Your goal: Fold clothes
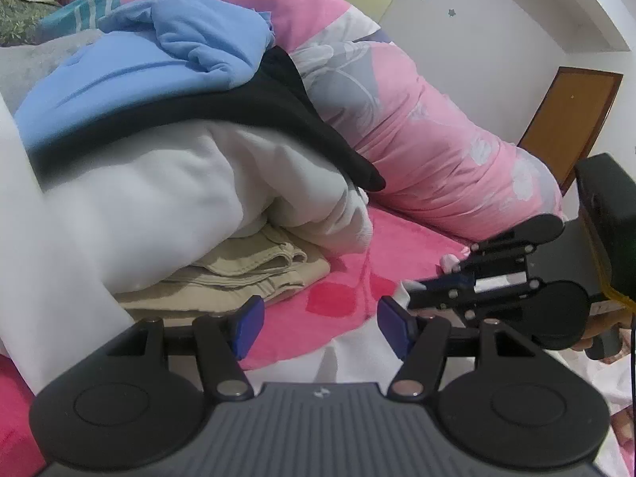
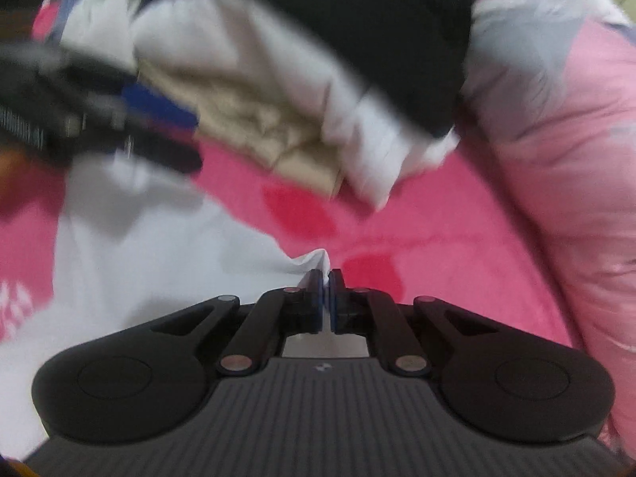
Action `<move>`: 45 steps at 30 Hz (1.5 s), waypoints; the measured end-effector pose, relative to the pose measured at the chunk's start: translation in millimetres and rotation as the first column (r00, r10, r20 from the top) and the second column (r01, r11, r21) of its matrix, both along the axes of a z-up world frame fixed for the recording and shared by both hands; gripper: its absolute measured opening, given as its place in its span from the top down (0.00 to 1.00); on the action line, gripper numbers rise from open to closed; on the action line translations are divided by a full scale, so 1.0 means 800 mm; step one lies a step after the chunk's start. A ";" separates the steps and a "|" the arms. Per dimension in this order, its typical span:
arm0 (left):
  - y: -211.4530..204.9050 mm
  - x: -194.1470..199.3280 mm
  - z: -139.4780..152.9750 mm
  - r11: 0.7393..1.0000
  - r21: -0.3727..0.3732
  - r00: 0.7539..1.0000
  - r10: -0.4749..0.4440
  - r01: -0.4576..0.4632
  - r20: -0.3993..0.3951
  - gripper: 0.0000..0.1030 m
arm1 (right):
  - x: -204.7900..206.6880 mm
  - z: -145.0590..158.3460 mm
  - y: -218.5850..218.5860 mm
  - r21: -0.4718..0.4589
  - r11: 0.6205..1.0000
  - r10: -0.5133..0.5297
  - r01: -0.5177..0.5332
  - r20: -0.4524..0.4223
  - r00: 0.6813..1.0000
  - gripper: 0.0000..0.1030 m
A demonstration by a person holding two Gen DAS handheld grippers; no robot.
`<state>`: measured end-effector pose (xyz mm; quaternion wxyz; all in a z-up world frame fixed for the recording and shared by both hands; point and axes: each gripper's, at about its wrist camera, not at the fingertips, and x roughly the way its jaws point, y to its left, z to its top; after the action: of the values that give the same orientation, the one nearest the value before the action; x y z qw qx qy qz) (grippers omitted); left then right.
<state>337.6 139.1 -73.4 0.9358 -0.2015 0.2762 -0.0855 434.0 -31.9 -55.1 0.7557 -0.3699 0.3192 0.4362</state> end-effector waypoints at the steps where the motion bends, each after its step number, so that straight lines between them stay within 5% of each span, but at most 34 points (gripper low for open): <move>1: 0.000 0.000 0.000 1.000 0.001 1.000 0.003 -0.003 -0.002 0.38 | -0.001 -0.002 0.001 0.012 1.000 0.002 -0.002 0.009 1.000 0.99; 6: -0.008 -0.003 0.000 0.999 0.049 1.000 -0.008 0.008 0.010 0.38 | 0.003 -0.040 0.006 0.044 0.998 -0.047 0.047 -0.012 0.999 0.97; 9: -0.023 0.000 -0.004 0.991 0.130 1.000 -0.020 0.022 -0.013 0.38 | 0.017 -0.042 0.002 0.180 0.969 -0.155 0.167 -0.079 0.985 0.92; 10: -0.027 0.001 -0.008 0.988 0.152 0.999 -0.022 0.026 -0.029 0.38 | 0.023 -0.038 -0.003 0.233 0.948 -0.196 0.218 -0.115 0.974 0.83; 13: -0.029 0.007 -0.016 0.984 0.173 0.997 -0.020 0.033 -0.074 0.38 | 0.045 -0.013 -0.033 0.390 0.841 -0.313 0.374 -0.212 0.926 0.63; 18: -0.027 0.006 -0.017 0.986 0.165 0.997 -0.016 0.028 -0.076 0.38 | 0.071 0.055 -0.110 0.557 0.622 -0.529 0.551 -0.219 0.820 0.49; 22: -0.029 0.005 -0.018 0.983 0.180 0.997 -0.015 0.029 -0.076 0.38 | 0.089 0.065 -0.158 0.490 0.522 -0.690 0.698 -0.238 0.683 0.48; 26: -0.027 0.005 -0.018 0.984 0.178 0.996 -0.011 0.026 -0.083 0.38 | 0.103 0.031 -0.182 0.374 0.468 -0.754 0.800 -0.303 0.583 0.48; 29: -0.028 0.005 -0.018 0.983 0.184 0.996 -0.010 0.026 -0.085 0.38 | 0.098 0.011 -0.189 0.343 0.451 -0.771 0.824 -0.314 0.553 0.49; 32: -0.029 0.005 -0.018 0.981 0.190 0.996 -0.010 0.026 -0.085 0.38 | 0.096 -0.004 -0.187 0.342 0.460 -0.772 0.819 -0.302 0.560 0.51; 34: -0.029 0.006 -0.018 0.981 0.191 0.996 -0.011 0.027 -0.086 0.38 | 0.104 -0.011 -0.186 0.318 0.437 -0.812 0.841 -0.263 0.521 0.49; 38: -0.029 0.006 -0.018 0.981 0.193 0.996 -0.011 0.028 -0.087 0.38 | 0.119 -0.031 -0.209 0.290 0.275 -0.859 0.917 -0.353 0.369 0.49; 39: -0.029 0.006 -0.019 0.981 0.193 0.996 -0.011 0.028 -0.087 0.38 | 0.117 -0.033 -0.216 0.299 0.248 -0.856 0.921 -0.378 0.353 0.51; 42: -0.029 0.006 -0.019 0.980 0.195 0.996 -0.011 0.028 -0.087 0.38 | 0.104 -0.024 -0.217 0.354 0.227 -0.865 0.908 -0.355 0.354 0.52; 45: -0.030 0.006 -0.019 0.979 0.204 0.996 -0.012 0.029 -0.086 0.38 | 0.095 -0.003 -0.197 0.388 0.292 -0.863 0.874 -0.287 0.415 0.51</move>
<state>342.7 114.7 -88.7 0.9381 -0.1047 0.3250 -0.0575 510.3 -189.8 -57.4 0.9316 0.0684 0.3562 0.0257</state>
